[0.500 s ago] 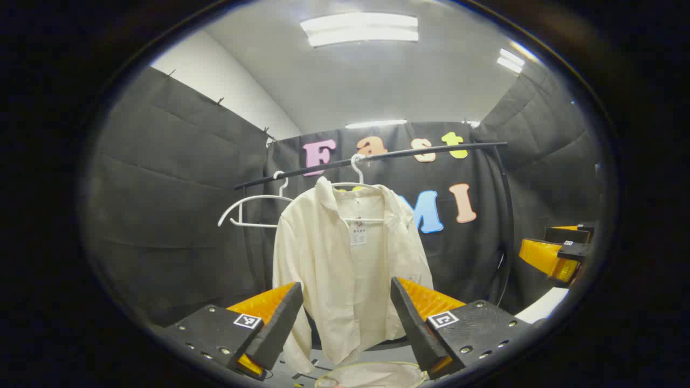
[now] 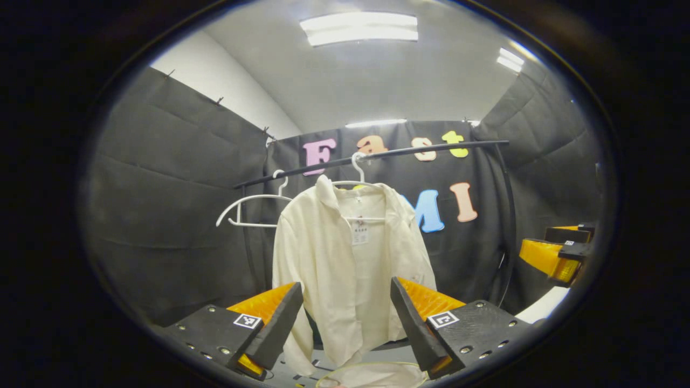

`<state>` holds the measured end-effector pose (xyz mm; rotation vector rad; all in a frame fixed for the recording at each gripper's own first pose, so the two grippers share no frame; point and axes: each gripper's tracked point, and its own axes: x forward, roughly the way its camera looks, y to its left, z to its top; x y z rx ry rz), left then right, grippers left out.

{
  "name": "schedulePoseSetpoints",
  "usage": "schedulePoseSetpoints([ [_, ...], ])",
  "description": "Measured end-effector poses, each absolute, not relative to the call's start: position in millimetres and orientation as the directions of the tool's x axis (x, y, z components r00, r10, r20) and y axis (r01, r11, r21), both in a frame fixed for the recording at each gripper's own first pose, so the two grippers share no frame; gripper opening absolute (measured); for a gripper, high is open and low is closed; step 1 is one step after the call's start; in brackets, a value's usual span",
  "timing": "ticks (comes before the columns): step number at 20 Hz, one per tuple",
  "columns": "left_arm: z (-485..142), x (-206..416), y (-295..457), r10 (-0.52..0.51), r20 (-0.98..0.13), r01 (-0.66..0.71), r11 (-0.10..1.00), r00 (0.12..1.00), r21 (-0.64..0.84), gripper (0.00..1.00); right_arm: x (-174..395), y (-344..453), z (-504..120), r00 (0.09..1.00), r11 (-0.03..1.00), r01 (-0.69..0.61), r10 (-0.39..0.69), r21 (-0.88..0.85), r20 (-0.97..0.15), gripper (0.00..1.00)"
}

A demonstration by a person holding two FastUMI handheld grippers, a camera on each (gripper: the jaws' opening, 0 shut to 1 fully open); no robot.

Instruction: Grasp the clothes on the hanger with both hands and then place them into the laundry hamper below.

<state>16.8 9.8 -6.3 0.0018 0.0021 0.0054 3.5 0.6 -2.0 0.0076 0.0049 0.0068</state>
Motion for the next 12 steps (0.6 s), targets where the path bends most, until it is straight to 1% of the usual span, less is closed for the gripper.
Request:
schedulePoseSetpoints([
  [6, -8.7, 20.5, 6.6, -0.007, -0.006, 0.007, 1.0, 1.0, 0.006, 0.95, 6.5, 0.2, -4.9, 1.0, 1.0, -0.004, 0.004, 0.024, 0.0, 0.97],
  [9, -12.6, 26.1, 12.4, 0.006, -0.005, -0.006, 1.0, 1.0, 0.01, 0.95, 10.3, 1.7, -9.1, 1.0, 1.0, -0.014, 0.014, 0.027, -0.028, 0.97],
  [12, -10.2, 30.9, 22.1, 0.016, -0.004, -0.016, 1.0, 1.0, -0.001, 0.95, 12.3, 5.8, -5.6, 1.0, 1.0, -0.015, 0.016, 0.019, -0.019, 0.98],
])
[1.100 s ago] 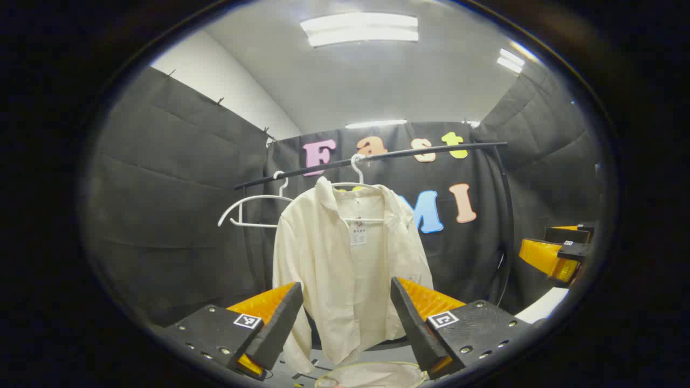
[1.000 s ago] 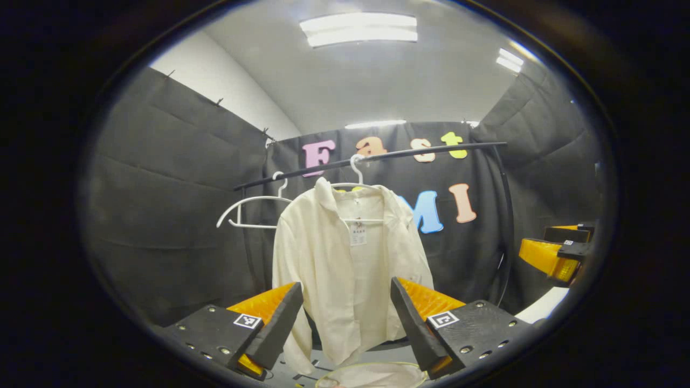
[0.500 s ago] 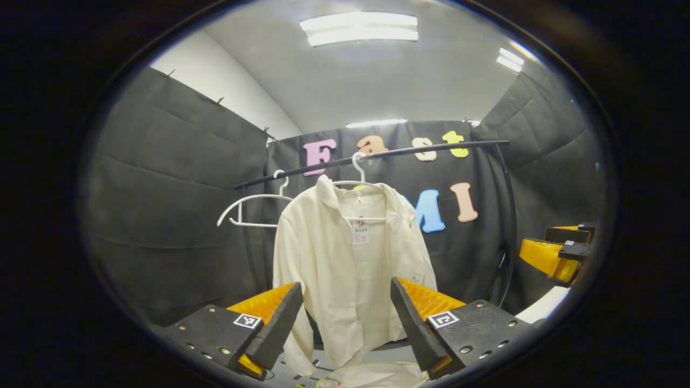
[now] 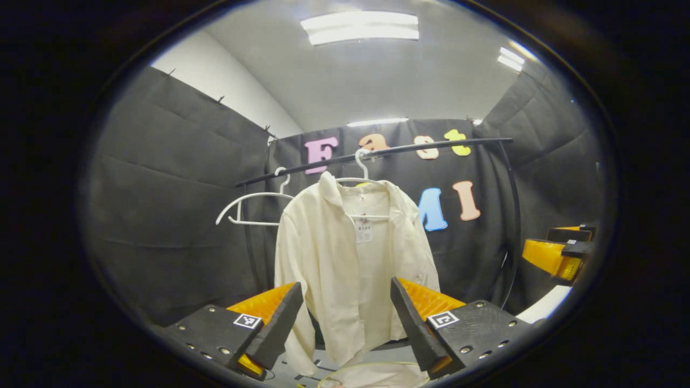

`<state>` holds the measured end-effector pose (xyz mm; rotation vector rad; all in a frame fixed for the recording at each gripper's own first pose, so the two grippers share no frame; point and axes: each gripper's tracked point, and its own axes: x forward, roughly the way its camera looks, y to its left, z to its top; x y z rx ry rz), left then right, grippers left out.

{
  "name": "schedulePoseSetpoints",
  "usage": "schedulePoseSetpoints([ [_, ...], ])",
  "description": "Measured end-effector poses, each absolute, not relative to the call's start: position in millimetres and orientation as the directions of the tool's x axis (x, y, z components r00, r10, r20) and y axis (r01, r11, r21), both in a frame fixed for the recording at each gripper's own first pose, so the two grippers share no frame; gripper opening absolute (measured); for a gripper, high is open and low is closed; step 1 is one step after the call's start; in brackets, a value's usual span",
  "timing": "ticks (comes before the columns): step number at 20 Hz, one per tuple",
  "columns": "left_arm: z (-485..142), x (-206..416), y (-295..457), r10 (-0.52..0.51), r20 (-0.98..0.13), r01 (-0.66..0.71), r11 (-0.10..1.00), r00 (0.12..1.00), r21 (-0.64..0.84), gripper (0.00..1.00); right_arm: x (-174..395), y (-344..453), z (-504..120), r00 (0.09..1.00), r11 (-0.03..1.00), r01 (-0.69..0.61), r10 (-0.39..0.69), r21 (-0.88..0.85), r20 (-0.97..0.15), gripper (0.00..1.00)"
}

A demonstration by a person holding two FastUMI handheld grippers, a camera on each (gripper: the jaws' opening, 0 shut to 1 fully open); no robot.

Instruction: Grasp the clothes on the hanger with both hands and then place them into the laundry hamper below.

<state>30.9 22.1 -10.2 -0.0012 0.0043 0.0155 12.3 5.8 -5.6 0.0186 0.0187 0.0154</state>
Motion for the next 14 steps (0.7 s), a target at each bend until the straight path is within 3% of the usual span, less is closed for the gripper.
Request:
schedulePoseSetpoints([
  [7, -6.9, 36.8, 44.3, 0.014, 0.009, -0.014, 1.0, 1.0, -0.007, 0.95, 41.6, 33.3, 2.5, 1.0, 0.999, -0.027, 0.026, 0.026, 0.015, 0.97],
  [14, 5.4, 84.4, 53.9, 0.056, 0.033, -0.057, 0.998, 0.998, 0.006, 0.95, 94.2, 61.7, 16.3, 0.993, 0.993, -0.114, 0.113, 0.026, 0.036, 0.97],
])
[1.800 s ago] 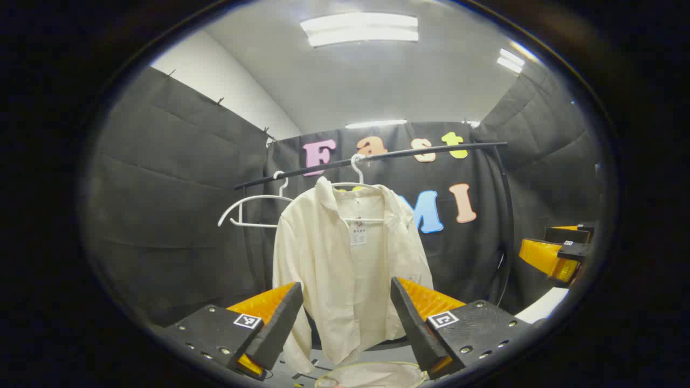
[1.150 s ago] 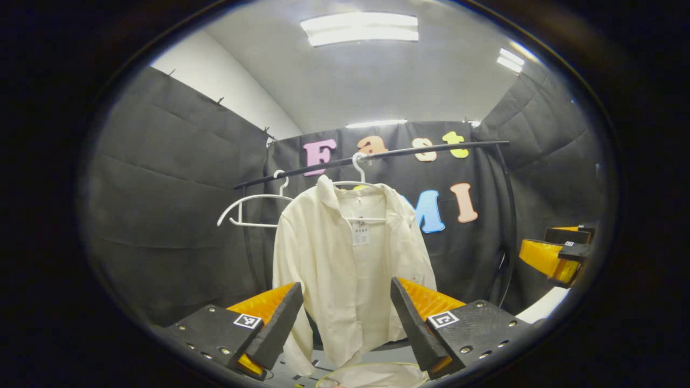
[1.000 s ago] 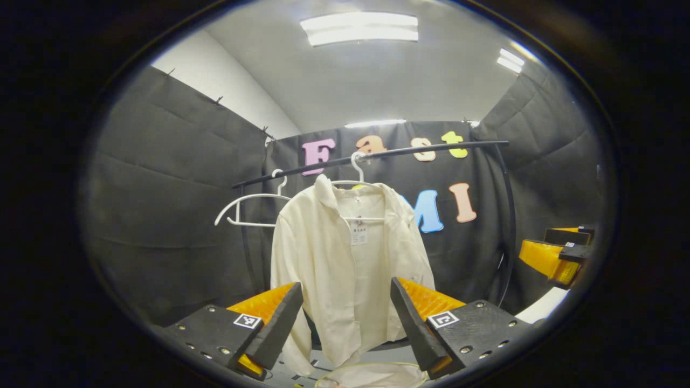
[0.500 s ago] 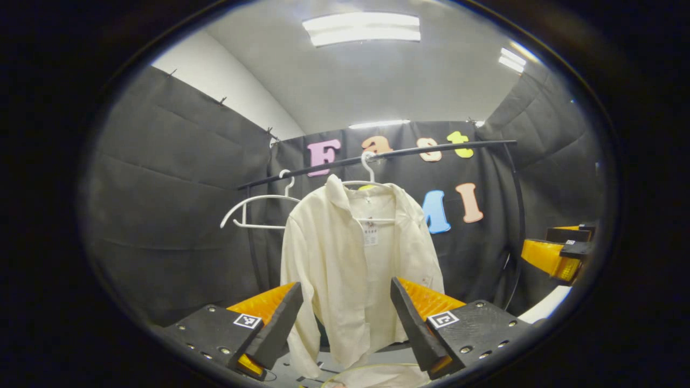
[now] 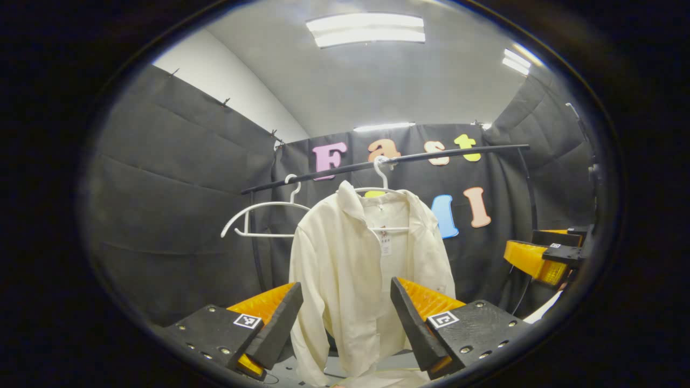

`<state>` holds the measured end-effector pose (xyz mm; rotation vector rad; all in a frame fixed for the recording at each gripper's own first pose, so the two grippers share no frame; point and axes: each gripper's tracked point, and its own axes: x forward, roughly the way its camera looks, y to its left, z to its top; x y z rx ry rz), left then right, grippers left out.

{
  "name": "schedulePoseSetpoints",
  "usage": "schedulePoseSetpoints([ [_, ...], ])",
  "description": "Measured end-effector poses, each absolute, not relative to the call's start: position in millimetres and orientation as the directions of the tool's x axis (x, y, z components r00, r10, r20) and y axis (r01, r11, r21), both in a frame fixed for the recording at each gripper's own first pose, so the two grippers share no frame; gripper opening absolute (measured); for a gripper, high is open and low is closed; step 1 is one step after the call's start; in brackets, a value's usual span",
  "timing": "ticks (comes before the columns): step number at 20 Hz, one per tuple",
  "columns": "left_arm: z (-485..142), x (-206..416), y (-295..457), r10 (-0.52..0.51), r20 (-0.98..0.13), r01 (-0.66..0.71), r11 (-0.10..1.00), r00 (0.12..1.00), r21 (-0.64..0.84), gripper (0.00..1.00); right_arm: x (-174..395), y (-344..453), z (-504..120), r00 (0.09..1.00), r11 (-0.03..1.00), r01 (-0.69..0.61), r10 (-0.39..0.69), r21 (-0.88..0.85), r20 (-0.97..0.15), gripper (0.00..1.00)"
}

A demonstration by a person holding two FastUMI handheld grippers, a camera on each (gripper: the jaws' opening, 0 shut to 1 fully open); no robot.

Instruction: Grasp the clothes on the hanger with both hands and then place them into the laundry hamper below.

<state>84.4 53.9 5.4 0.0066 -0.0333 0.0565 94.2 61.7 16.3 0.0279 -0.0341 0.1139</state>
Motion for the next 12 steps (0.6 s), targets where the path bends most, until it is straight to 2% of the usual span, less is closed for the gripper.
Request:
schedulePoseSetpoints([
  [4, 8.8, 115.9, 50.0, 0.104, 0.034, -0.104, 0.995, 0.994, 0.008, 0.95, 133.3, 79.4, 16.0, 0.98, 0.979, -0.198, 0.197, 0.036, 0.036, 0.98],
  [12, -15.5, 189.1, 26.0, 0.135, -0.021, -0.135, 0.991, 0.991, 0.019, 0.95, 211.8, 103.0, -1.9, 0.95, 0.949, -0.312, 0.313, 0.04, 0.003, 0.97],
])
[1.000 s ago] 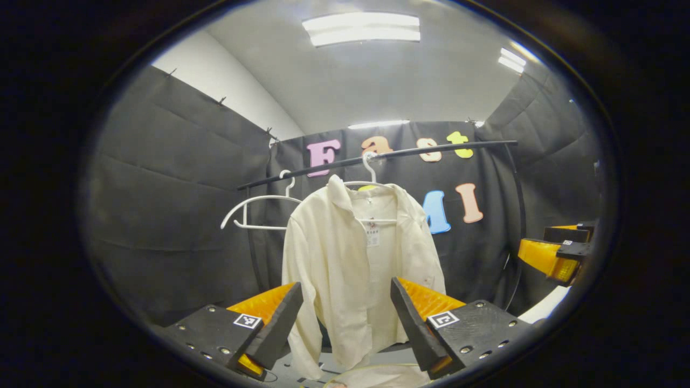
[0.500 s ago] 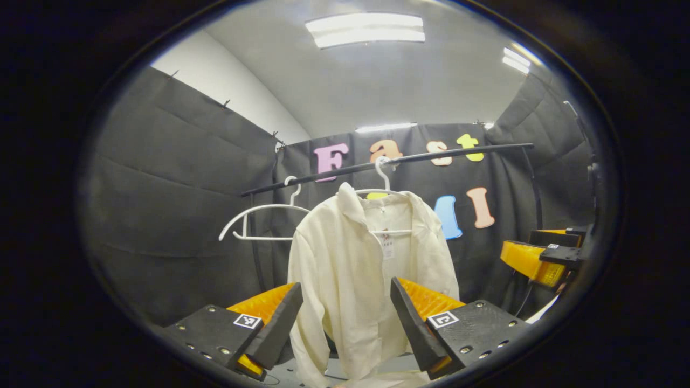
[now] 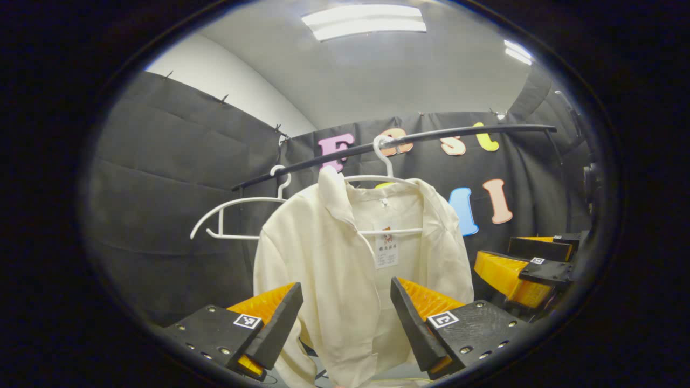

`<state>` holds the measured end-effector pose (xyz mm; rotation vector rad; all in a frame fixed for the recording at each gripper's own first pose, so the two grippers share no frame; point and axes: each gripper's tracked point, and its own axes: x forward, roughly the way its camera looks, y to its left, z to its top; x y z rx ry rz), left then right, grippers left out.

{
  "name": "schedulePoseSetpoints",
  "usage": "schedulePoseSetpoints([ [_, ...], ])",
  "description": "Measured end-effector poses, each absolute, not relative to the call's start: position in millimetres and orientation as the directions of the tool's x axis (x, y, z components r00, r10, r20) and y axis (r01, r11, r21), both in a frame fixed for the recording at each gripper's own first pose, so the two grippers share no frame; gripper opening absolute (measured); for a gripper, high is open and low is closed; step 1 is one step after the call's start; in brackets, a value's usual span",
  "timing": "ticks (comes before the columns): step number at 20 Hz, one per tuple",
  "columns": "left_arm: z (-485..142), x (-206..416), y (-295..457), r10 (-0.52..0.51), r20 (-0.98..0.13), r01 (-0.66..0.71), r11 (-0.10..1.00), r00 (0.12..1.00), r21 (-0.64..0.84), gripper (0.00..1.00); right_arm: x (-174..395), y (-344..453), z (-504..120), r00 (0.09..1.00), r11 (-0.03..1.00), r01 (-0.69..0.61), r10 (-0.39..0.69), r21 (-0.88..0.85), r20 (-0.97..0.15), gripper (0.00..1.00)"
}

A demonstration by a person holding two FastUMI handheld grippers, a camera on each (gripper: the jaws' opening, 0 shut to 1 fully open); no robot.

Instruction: Grasp the clothes on the hanger with both hands and then place them into the laundry hamper below.

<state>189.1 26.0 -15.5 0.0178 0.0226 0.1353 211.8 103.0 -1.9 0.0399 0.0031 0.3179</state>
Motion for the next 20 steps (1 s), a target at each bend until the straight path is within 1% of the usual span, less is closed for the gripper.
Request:
schedulePoseSetpoints([
  [6, -27.3, 231.9, 27.1, 0.188, -0.051, -0.187, 0.982, 0.981, 0.031, 0.95, 263.9, 121.2, -8.3, 0.932, 0.93, -0.361, 0.362, 0.075, 0.002, 0.97],
  [7, -29.0, 237.1, 29.5, 0.201, -0.053, -0.2, 0.979, 0.978, 0.033, 0.95, 271.7, 125.0, -8.8, 0.929, 0.926, -0.368, 0.369, 0.08, 0.001, 0.92],
  [8, -29.4, 239.6, 31.5, 0.215, -0.056, -0.214, 0.976, 0.975, 0.034, 0.95, 278.4, 130.4, -9.2, 0.927, 0.923, -0.375, 0.376, 0.083, 0.002, 0.97],
  [14, -34.1, 261.1, 41.7, 0.279, -0.059, -0.276, 0.96, 0.958, 0.052, 0.95, 312.9, 146.5, -9.9, 0.926, 0.922, -0.378, 0.379, 0.077, 0.012, 0.98],
  [20, -35.2, 275.8, 51.3, 0.342, -0.054, -0.337, 0.939, 0.938, 0.073, 0.95, 335.6, 151.6, -10.1, 0.938, 0.935, -0.346, 0.346, 0.082, 0.008, 0.98],
])
